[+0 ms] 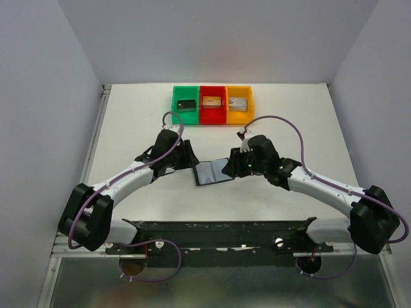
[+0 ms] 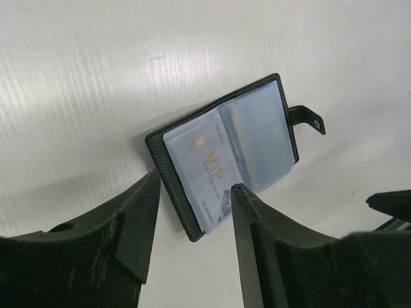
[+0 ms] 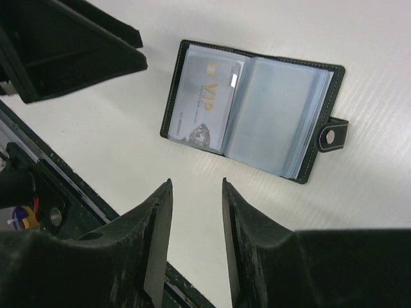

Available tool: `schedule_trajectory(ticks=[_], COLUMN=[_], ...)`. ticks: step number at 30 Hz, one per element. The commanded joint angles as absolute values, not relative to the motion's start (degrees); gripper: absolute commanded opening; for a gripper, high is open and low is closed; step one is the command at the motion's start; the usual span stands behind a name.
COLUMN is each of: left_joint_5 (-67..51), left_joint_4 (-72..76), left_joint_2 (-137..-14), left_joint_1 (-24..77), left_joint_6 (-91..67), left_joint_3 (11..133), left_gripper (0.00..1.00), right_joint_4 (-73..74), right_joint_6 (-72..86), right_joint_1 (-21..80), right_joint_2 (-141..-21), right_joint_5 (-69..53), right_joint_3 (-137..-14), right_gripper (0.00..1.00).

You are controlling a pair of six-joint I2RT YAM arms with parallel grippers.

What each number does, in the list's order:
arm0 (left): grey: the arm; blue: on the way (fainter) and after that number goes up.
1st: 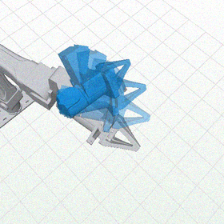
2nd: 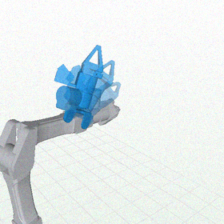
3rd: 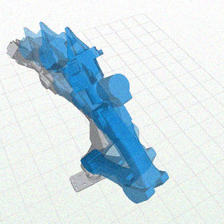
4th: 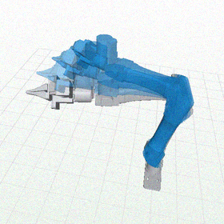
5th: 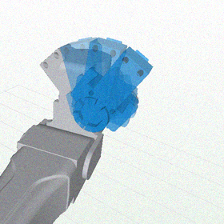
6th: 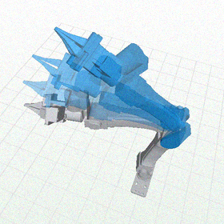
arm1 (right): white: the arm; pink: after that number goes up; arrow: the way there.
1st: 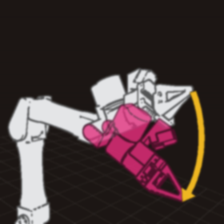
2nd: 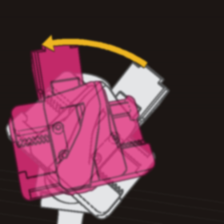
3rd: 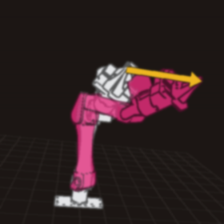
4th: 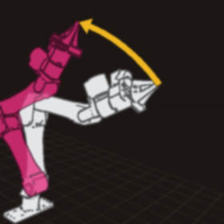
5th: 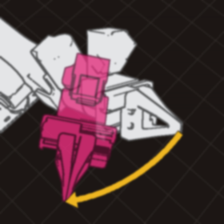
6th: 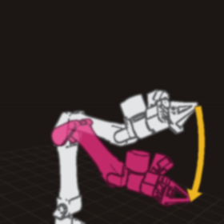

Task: Take the credit cards out of the card holder
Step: Place the card holder at the center of the board, then remove the credit card from the card holder.

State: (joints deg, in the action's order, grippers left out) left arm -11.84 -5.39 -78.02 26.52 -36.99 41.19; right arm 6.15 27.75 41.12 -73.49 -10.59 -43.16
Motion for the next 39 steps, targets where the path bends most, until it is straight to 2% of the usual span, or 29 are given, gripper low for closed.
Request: schedule_trajectory(ticks=[1, 7, 11, 24, 39], left_joint_5=[-3.1, -4.6, -2.4, -2.5, -0.4], left_joint_4=[-5.8, 3.3, 5.4, 5.5, 2.8], left_joint_2=[-76.0, -80.9, -80.0, -84.3, -85.9], left_joint_1=[32.2, 35.9, 35.9, 35.9, 35.9], left_joint_6=[-35.9, -39.4, -39.5, -40.3, -41.0], left_joint_3=[42.7, 41.1, 38.1, 36.5, 36.1], left_gripper=[0.56, 0.35, 0.26, 0.18, 0.16], right_joint_4=[5.7, 7.6, 7.0, 2.5, 0.8], right_joint_6=[27.5, 28.3, 29.4, 32.6, 33.0], right_joint_1=[40.7, 40.7, 40.7, 40.6, 40.2], right_joint_2=[-74.1, -82.4, -86.0, -93.9, -98.7], right_joint_5=[-6.6, -12.3, -14.9, -20.7, -20.5], right_joint_3=[-46.2, -51.7, -52.8, -54.9, -54.3], right_gripper=[0.44, 0.34, 0.30, 0.29, 0.29])
